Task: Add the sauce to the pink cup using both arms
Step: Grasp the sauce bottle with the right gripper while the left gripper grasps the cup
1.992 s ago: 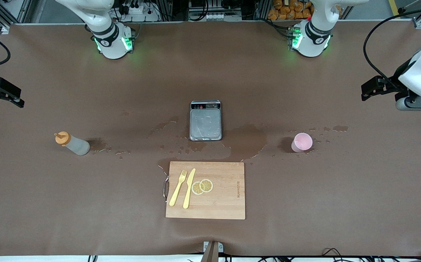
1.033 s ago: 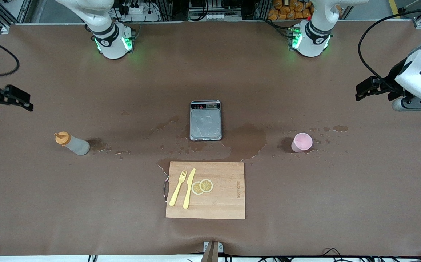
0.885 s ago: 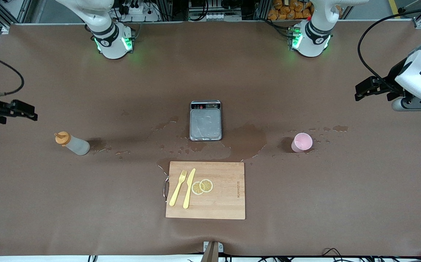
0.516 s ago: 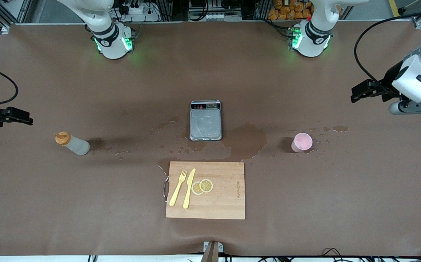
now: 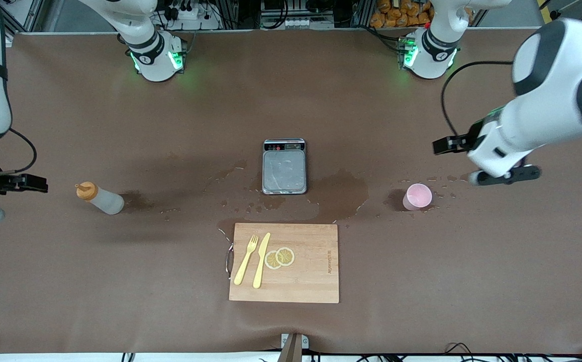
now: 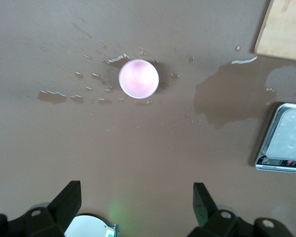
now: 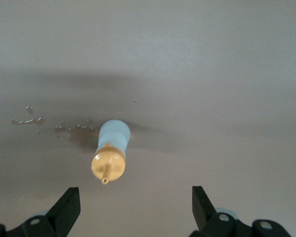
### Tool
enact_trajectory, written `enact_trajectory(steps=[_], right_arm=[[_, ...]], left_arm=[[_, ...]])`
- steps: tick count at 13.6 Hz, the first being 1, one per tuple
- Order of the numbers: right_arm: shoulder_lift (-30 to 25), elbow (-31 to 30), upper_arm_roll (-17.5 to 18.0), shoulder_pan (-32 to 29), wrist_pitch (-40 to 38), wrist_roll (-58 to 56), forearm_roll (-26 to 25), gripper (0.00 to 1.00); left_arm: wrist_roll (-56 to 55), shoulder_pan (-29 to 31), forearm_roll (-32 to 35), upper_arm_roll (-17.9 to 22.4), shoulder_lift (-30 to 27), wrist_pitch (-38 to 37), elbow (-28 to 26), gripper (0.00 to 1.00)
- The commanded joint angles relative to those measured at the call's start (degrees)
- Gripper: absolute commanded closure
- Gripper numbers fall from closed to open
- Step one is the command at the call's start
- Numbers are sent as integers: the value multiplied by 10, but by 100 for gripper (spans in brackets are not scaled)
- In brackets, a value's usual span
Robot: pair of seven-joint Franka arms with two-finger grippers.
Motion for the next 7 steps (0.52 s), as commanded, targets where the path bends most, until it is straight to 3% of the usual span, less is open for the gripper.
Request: enact_trajectory(steps=[1, 7], right_arm=[[20, 12, 9, -22, 30, 1, -16, 0], [36, 10, 10, -47, 68, 5, -4, 0]], left_arm=[[-2, -4, -2, 2, 40, 11, 11, 0], [2, -12, 4, 4, 52, 37, 14, 0]])
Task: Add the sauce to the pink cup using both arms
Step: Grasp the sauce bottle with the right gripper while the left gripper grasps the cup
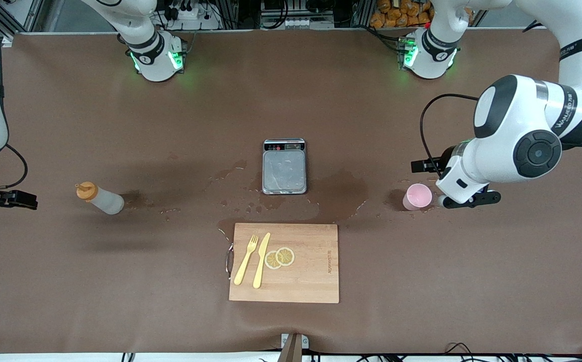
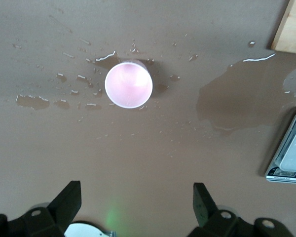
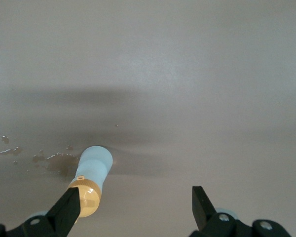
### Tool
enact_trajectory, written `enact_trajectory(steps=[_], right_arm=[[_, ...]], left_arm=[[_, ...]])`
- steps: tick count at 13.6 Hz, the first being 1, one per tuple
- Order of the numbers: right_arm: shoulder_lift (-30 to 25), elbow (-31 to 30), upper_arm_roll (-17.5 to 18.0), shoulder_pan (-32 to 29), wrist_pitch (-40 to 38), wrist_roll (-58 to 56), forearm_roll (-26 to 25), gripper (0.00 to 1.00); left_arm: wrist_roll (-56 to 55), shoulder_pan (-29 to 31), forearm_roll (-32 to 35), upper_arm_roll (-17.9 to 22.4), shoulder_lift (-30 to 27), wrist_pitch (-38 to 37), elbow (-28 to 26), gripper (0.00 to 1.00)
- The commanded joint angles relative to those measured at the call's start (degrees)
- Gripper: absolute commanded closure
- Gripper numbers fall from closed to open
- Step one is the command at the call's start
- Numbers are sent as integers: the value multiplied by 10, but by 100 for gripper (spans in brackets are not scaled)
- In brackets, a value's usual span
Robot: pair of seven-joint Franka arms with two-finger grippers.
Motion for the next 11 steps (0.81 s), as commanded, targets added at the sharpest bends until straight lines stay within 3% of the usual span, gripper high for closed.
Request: enact_trajectory(steps=[1, 4, 6, 11], right_arm=[[11, 9, 11, -21, -4, 20, 13, 0], [31, 9, 11, -69, -44, 81, 116, 0], [52, 9, 11, -108, -55, 85, 194, 0], [74, 11, 11, -133, -94, 232, 229, 0]], left_arm=[[2, -8, 26, 1, -18, 1, 12, 0], [2, -4, 82, -5, -20, 1, 24, 0], [5, 9, 78, 0, -18, 1, 23, 0], [3, 20, 70, -4, 38, 40, 18, 0]])
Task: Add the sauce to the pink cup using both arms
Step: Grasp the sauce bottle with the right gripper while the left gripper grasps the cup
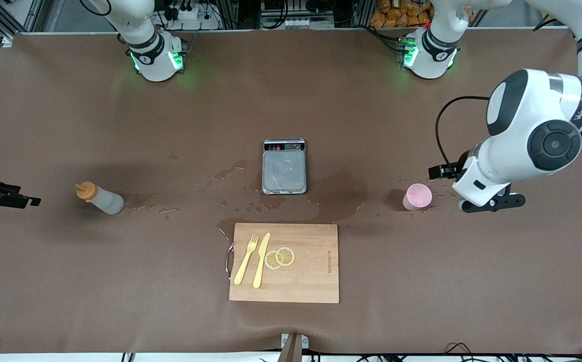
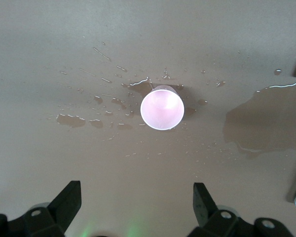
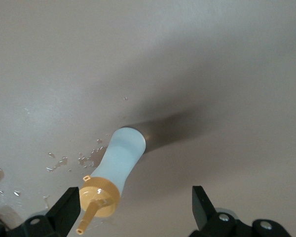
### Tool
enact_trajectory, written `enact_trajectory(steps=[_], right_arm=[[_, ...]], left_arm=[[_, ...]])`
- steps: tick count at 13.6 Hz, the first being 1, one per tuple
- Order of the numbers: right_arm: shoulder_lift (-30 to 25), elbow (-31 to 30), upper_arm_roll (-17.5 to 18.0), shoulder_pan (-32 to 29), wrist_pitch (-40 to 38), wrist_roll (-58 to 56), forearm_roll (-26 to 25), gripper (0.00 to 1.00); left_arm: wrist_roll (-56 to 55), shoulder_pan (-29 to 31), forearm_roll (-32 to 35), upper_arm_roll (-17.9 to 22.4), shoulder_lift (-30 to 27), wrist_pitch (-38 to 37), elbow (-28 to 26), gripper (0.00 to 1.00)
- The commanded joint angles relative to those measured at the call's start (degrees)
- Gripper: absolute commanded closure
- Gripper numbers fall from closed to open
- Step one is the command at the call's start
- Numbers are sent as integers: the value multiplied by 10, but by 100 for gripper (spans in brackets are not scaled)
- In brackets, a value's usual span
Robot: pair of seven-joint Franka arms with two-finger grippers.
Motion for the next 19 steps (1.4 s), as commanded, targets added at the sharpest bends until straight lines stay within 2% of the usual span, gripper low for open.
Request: enact_trajectory(steps=[1, 3, 5, 7, 9, 13, 15, 17, 19], right_arm=[[16, 12, 12, -27, -24, 93, 43, 0], [17, 11, 12, -26, -24, 124, 46, 0], [29, 12, 13, -32, -30, 154, 54, 0], [37, 12, 12, -44, -39, 202, 109, 0], [50, 13, 12, -55, -46, 209, 127, 0], [73, 15, 12, -73, -47, 209, 142, 0], [92, 12, 12, -87, -47, 213, 159, 0], [109, 11, 12, -118, -47, 257, 223, 0], [114, 11, 11, -121, -48, 305, 222, 0]], left_arm=[[2, 4, 2, -3, 46, 33, 1, 0], [5, 10, 3, -3, 66, 49, -13, 0], [5, 16, 9, -3, 70, 104, -47, 0], [10, 18, 10, -2, 79, 113, -58, 0], [13, 29, 11, -2, 94, 133, -66, 0], [79, 73, 10, -4, 68, 164, -126, 0], [79, 69, 9, -4, 72, 171, -127, 0], [77, 62, 2, -5, 74, 184, -127, 0], [74, 52, 2, -6, 81, 192, -127, 0]])
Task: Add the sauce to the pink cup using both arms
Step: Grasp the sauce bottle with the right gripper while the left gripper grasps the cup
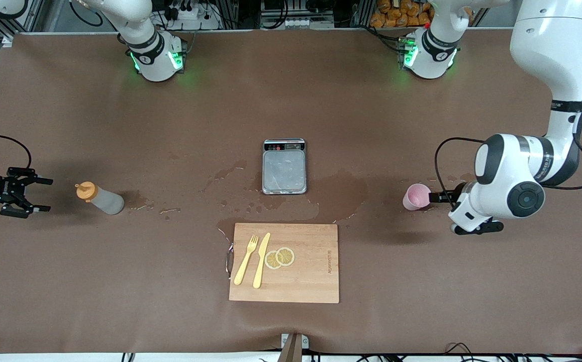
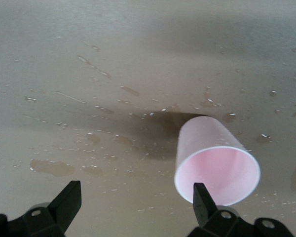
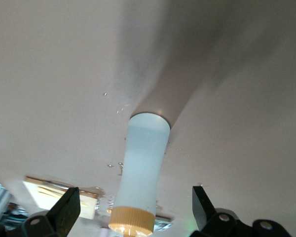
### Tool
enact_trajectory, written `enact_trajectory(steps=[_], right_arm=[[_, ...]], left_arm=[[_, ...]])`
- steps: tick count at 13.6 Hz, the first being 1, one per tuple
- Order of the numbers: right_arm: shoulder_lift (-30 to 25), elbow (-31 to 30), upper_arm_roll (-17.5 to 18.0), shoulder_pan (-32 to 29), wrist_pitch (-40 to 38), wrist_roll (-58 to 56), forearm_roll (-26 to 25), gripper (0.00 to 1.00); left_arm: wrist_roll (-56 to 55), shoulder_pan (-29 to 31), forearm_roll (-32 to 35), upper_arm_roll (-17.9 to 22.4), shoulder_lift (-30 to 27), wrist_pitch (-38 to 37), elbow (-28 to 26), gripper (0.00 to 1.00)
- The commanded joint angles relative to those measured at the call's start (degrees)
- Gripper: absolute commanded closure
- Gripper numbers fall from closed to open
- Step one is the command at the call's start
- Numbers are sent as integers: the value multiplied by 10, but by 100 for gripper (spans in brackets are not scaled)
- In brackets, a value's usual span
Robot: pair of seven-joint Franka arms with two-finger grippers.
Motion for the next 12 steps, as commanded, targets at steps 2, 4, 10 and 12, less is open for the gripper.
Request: enact_trajectory(steps=[2, 4, 10, 12], right_arm=[[30, 14, 13, -19, -20, 88, 16, 0], [55, 16, 14, -29, -25, 85, 20, 0], [118, 20, 14, -28, -77, 74, 66, 0], [131, 21, 15, -31, -82, 73, 74, 0]], left_arm=[[-7, -15, 1, -1, -3, 31, -18, 0], [-6, -15, 1, -1, 5, 40, -20, 0], [-6, -16, 2, -1, 9, 45, -32, 0], [-6, -21, 2, -1, 20, 57, -32, 0]])
